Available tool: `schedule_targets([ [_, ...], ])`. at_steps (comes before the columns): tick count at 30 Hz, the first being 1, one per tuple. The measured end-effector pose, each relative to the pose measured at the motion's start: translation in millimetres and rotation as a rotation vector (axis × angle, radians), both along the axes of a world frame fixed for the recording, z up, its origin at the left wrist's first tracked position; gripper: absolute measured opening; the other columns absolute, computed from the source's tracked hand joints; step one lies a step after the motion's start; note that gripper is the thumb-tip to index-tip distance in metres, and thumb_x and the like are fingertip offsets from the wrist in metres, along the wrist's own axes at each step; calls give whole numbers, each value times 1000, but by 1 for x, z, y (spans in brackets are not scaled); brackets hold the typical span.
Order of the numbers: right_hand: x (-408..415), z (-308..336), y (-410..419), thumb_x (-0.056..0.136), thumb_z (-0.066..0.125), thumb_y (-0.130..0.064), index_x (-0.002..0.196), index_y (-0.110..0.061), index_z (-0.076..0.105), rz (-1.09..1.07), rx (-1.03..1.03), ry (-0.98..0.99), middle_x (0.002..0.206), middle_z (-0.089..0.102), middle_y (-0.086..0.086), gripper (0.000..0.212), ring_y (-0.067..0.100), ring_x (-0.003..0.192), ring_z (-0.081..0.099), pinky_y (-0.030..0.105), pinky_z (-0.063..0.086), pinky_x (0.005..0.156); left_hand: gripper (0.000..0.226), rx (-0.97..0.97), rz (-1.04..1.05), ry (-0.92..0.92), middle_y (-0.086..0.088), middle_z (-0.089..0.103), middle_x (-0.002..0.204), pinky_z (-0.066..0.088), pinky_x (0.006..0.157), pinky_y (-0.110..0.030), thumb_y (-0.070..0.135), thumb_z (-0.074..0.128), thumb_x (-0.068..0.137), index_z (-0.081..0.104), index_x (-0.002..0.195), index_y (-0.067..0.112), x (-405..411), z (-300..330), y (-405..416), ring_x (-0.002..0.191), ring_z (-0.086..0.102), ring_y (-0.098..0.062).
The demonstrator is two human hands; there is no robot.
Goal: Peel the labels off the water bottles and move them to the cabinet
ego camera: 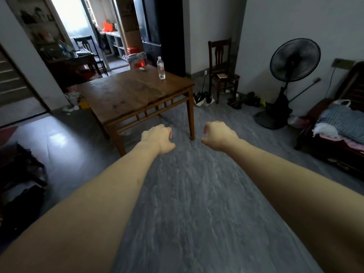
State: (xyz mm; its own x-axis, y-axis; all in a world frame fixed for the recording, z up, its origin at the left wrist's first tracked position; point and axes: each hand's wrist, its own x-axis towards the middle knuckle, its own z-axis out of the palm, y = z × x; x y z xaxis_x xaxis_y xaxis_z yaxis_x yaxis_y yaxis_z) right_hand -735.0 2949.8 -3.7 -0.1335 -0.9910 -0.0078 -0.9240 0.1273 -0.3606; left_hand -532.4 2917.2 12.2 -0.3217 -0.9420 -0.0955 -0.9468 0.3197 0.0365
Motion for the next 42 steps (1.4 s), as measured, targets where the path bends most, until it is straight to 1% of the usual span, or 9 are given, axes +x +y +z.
schedule_targets([
  [8, -8, -14, -107, 89, 64, -32, 111, -17, 62, 14, 64, -129, 116, 63, 7, 27, 27, 104, 62, 45, 56, 90, 33, 49, -7, 9, -1, 52, 129, 36, 83, -38, 44, 63, 93, 61, 122, 28, -28, -24, -109, 121, 55, -27],
  [17, 11, 3, -284, 91, 63, -29, 110, -13, 65, 41, 73, -108, 112, 66, 8, 25, 27, 98, 66, 45, 59, 87, 32, 55, 48, 47, -3, 54, 130, 43, 89, -39, 43, 62, 94, 62, 121, 26, -3, 5, -287, 121, 56, -28],
  [22, 19, 5, -359, 90, 62, -28, 112, -10, 66, 53, 84, -103, 113, 67, 11, 29, 30, 103, 64, 47, 57, 90, 30, 81, 52, 99, -4, 54, 126, 40, 83, -36, 40, 62, 94, 62, 119, 26, 11, 8, -365, 116, 57, -29],
  [27, 33, 16, -426, 89, 61, -22, 109, -1, 69, 91, 79, -125, 106, 70, 18, 30, 33, 97, 66, 47, 59, 85, 33, 128, 29, 7, -6, 52, 130, 42, 91, -39, 38, 58, 95, 60, 124, 23, 20, -3, -418, 119, 55, -30],
  [29, 38, 20, -453, 89, 61, -25, 101, -6, 67, 119, 62, -113, 100, 68, 12, 22, 31, 97, 65, 46, 58, 84, 33, 133, 48, 35, -6, 52, 131, 43, 91, -39, 39, 59, 95, 60, 124, 23, 24, 0, -442, 119, 55, -30],
  [32, 41, 16, -493, 89, 62, -28, 99, -16, 63, 160, 75, -119, 105, 66, 5, 15, 24, 98, 63, 41, 57, 84, 35, 130, 70, 43, -6, 54, 132, 43, 91, -39, 40, 60, 95, 60, 126, 23, 24, 3, -480, 120, 56, -30],
  [35, 38, 8, -533, 89, 64, -26, 98, -18, 64, 140, 80, -233, 101, 65, 2, 12, 19, 92, 61, 30, 53, 71, 34, 156, 71, -1, -6, 54, 131, 43, 92, -39, 39, 59, 96, 60, 125, 22, 19, -1, -516, 118, 56, -30],
  [37, 32, 6, -561, 90, 66, -27, 101, -18, 66, 137, 86, -284, 103, 66, 2, 14, 19, 96, 62, 27, 53, 70, 35, 176, 61, -23, -7, 53, 131, 46, 98, -42, 38, 58, 97, 59, 127, 21, 11, -3, -543, 119, 55, -30],
  [42, -5, 10, -648, 93, 64, -28, 104, -19, 64, 139, 109, -238, 105, 65, 1, 14, 18, 94, 61, 21, 42, 58, 37, 150, 61, 0, -6, 52, 134, 46, 100, -43, 39, 58, 96, 60, 128, 22, -23, -3, -626, 122, 55, -31],
])
